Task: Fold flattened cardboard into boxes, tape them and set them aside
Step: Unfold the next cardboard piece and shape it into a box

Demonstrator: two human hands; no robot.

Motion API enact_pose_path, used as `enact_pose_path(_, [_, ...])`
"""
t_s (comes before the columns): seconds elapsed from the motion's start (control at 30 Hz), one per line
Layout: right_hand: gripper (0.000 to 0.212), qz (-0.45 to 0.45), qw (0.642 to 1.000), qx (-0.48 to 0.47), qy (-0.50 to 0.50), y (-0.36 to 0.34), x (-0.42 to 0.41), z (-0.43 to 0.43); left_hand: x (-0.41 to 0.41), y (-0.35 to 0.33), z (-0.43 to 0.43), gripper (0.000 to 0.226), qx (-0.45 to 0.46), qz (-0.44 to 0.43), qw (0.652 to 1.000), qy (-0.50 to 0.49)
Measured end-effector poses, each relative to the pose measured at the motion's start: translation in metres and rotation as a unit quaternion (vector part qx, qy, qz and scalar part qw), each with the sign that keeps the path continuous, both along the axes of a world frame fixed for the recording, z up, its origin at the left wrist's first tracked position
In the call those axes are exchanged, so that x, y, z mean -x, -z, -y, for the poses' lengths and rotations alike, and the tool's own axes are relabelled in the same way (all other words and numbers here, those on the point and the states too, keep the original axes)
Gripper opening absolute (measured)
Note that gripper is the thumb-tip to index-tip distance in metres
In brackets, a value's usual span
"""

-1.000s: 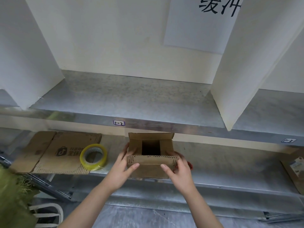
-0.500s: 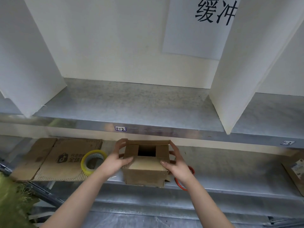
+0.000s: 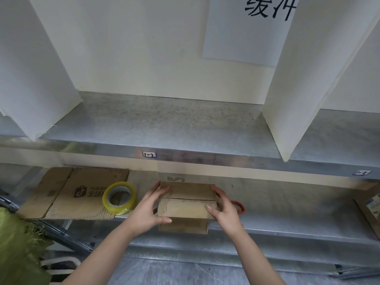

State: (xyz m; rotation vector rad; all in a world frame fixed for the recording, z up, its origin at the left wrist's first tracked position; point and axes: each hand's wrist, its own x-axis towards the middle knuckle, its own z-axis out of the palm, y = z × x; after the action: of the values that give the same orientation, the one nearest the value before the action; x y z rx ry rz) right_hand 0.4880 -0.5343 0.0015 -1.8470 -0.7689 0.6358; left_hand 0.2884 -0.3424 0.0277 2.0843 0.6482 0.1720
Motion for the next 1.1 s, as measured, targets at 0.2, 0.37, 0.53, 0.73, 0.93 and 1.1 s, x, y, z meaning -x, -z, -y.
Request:
enact_pose_path(0.2, [0.059,-0.009,1.0,0.007,0.014,0.0,-0.018,0.011,-0.026,0.0,0.018,0.086,0.002,0.011,1.0,-0.005])
enact_pose_path(0.37, [0.058,-0.025,0.999,0.022,0.002,-0.003,-0.039,0.008,-0.045,0.005,0.022,0.087,-0.018,-0.012,1.0,-0.008])
enact_pose_path(0.53, [0.049,0.013,1.0,0.026,-0.01,-0.001,-0.031,0.006,-0.042,0.01,0.014,0.087,-0.028,-0.022,0.999,-0.007])
enact_pose_path(0.73, [0.063,0.026,0.999,0.043,-0.013,0.005,-0.018,0.003,-0.035,0.012,-0.003,0.075,-0.019,-0.011,1.0,-0.012])
enact_pose_path(0.93, [0.051,-0.046,0.998,0.033,0.021,0.005,-0.021,-0.021,-0.043,0.023,-0.014,0.05,-0.042,-0.016,0.999,-0.022])
enact_pose_path(1.1, [0.044,-0.043,0.998,0.054,0.001,0.0,-0.03,-0.03,-0.05,0.027,-0.027,0.046,-0.034,-0.015,0.999,0.005])
